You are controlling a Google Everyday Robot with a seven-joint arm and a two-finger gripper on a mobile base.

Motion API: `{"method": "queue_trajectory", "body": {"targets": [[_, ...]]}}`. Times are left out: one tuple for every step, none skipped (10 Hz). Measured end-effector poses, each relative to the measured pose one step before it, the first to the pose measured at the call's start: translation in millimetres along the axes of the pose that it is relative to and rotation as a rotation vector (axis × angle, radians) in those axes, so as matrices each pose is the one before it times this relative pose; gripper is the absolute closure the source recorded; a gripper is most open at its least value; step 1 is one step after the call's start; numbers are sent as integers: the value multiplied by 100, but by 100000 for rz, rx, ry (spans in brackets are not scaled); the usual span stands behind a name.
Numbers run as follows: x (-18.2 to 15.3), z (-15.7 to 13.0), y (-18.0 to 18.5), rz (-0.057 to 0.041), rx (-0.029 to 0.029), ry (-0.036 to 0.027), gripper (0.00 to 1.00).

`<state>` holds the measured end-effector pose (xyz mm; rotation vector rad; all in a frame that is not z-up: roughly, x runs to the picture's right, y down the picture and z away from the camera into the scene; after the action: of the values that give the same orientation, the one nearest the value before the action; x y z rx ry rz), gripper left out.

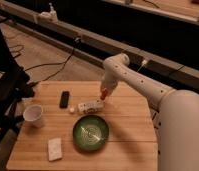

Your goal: Place the pepper on the white sponge

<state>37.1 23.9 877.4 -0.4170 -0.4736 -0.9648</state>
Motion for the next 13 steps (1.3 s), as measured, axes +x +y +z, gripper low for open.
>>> {"method": "queue_trajectory", "body": {"targets": [[-2348, -670, -1428, -1858, 1430, -1829, 100], [-2470, -398, -1235, -1544, 988, -2152, 100], [-2687, -127, -1134, -1184, 937, -2905, 100], [-3390, 52, -1162, -1183, 748, -3604, 100], [-2168, 216, -635, -316, 311, -2389, 100], [-2557, 440, -622, -36, 65, -2332, 100], [-2046, 583, -549, 539, 183, -1334, 100], [-1716, 602, -365, 298, 218, -1228, 100], [-2433, 795, -577, -63, 521, -2055, 100], [-2828, 928, -627, -1113, 554, -3812, 100], [-1099, 337, -181, -392, 215, -1493, 100], [5, 15, 39, 148, 28, -65, 100], [87, -61, 92, 257, 74, 72, 100]]}}
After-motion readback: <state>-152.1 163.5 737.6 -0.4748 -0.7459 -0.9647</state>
